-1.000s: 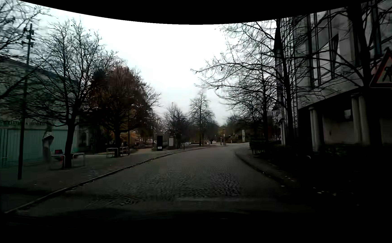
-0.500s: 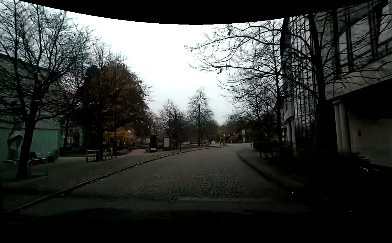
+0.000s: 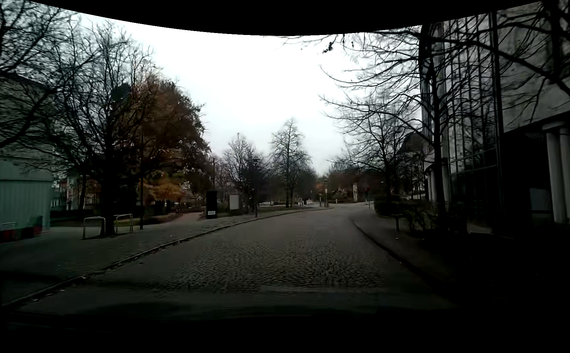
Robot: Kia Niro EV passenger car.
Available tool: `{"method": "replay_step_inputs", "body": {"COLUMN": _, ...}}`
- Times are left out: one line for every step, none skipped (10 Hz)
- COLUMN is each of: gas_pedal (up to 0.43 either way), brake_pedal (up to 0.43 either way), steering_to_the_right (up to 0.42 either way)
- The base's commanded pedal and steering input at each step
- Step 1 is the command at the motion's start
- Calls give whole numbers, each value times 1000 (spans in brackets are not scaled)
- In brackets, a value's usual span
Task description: Follow the waypoints while adhering to traffic rules and regulations
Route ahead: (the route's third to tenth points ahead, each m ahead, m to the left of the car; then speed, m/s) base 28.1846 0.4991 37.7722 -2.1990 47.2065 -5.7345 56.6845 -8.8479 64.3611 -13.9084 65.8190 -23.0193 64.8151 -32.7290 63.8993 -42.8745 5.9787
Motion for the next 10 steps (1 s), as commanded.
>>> {"method": "replay_step_inputs", "body": {"gas_pedal": 110, "brake_pedal": 0, "steering_to_the_right": 6}}
{"method": "replay_step_inputs", "body": {"gas_pedal": 110, "brake_pedal": 0, "steering_to_the_right": 9}}
{"method": "replay_step_inputs", "body": {"gas_pedal": 110, "brake_pedal": 0, "steering_to_the_right": 11}}
{"method": "replay_step_inputs", "body": {"gas_pedal": 110, "brake_pedal": 0, "steering_to_the_right": 10}}
{"method": "replay_step_inputs", "body": {"gas_pedal": 110, "brake_pedal": 0, "steering_to_the_right": 10}}
{"method": "replay_step_inputs", "body": {"gas_pedal": 110, "brake_pedal": 0, "steering_to_the_right": 11}}
{"method": "replay_step_inputs", "body": {"gas_pedal": 110, "brake_pedal": 0, "steering_to_the_right": 16}}
{"method": "replay_step_inputs", "body": {"gas_pedal": 118, "brake_pedal": 0, "steering_to_the_right": 26}}
{"method": "replay_step_inputs", "body": {"gas_pedal": 110, "brake_pedal": 0, "steering_to_the_right": 28}}
{"method": "replay_step_inputs", "body": {"gas_pedal": 110, "brake_pedal": 0, "steering_to_the_right": 29}}
